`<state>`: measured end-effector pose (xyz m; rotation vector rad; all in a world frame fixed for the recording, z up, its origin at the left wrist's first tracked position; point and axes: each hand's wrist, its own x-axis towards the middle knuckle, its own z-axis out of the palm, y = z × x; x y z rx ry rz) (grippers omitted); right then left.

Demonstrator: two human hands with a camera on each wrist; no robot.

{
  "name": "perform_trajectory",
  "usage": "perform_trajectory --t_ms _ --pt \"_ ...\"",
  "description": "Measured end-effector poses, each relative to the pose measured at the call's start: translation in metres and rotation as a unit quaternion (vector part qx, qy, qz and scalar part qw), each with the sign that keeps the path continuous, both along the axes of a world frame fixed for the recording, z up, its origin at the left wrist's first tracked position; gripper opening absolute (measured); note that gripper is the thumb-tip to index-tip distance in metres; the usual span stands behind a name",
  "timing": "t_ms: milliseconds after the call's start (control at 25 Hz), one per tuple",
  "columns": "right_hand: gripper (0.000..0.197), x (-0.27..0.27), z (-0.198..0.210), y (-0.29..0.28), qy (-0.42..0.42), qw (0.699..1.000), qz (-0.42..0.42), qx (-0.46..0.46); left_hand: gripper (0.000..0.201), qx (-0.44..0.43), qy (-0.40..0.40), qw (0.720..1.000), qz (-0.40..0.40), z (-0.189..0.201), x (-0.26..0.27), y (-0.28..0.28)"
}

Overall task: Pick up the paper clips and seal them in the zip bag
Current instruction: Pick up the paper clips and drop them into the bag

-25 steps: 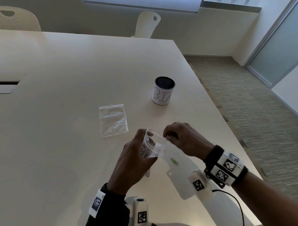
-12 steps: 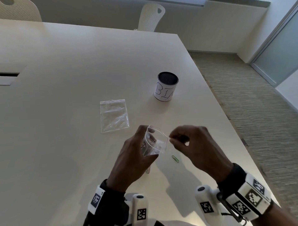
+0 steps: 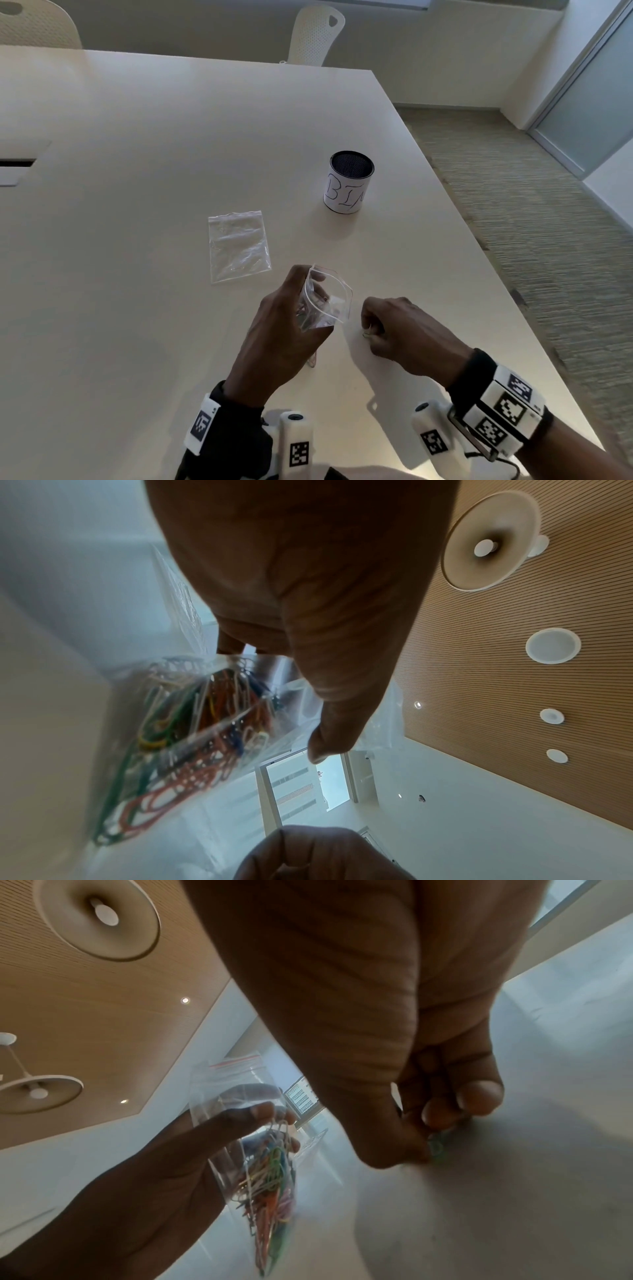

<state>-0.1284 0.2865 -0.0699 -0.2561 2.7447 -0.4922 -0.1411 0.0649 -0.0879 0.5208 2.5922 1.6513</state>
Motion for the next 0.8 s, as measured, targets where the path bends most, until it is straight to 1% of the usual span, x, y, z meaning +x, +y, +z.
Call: perform_trajectory --t_ms 80,160,200,240,320,400,480,560,640,720,760,800 --pt "0.009 0.002 0.004 -0.001 -0.005 1.000 0.008 0.003 0.053 0.003 -0.001 1.000 0.000 0.001 0.000 0.000" --pt "0.006 0.003 0.017 0.001 0.034 0.999 0.002 -0.027 0.052 0.007 -0.003 1.000 0.001 0.001 0.000 0.001" --pt "0.007 0.002 0.025 0.003 0.071 0.996 -0.007 -0.056 0.051 0.007 -0.002 1.000 0.003 0.001 0.000 0.001" --pt "0.008 0.002 0.036 0.004 0.113 0.989 -0.021 -0.092 0.051 0.005 -0.002 1.000 0.005 0.000 0.000 0.001" --pt "0.011 0.003 0.058 0.000 0.187 0.965 -0.053 -0.174 0.050 -0.001 -0.001 1.000 0.006 0.000 -0.001 0.001" --pt "0.010 0.005 0.077 -0.013 0.214 0.947 -0.058 -0.232 0.051 -0.006 -0.001 1.000 0.004 0.000 -0.001 0.001" --pt "0.007 0.003 0.081 -0.028 0.211 0.942 -0.035 -0.258 0.052 -0.012 0.002 1.000 0.003 0.000 0.000 0.002" --pt "0.002 0.002 0.077 -0.035 0.213 0.940 -0.022 -0.265 0.050 -0.009 -0.003 1.000 0.005 0.001 0.001 0.001" --pt "0.015 0.005 0.074 -0.034 0.207 0.945 -0.021 -0.254 0.050 0.002 -0.012 1.000 -0.001 0.002 0.001 0.001" --pt "0.028 0.011 0.072 -0.032 0.167 0.970 0.003 -0.175 0.051 0.017 -0.015 1.000 -0.011 0.002 0.000 0.000" --pt "0.032 0.014 0.070 -0.032 0.144 0.981 0.014 -0.129 0.052 0.022 -0.013 1.000 -0.013 0.002 0.000 0.000" --pt "0.031 0.017 0.067 -0.032 0.132 0.986 0.021 -0.101 0.054 0.024 -0.010 1.000 -0.013 0.003 0.000 0.000"
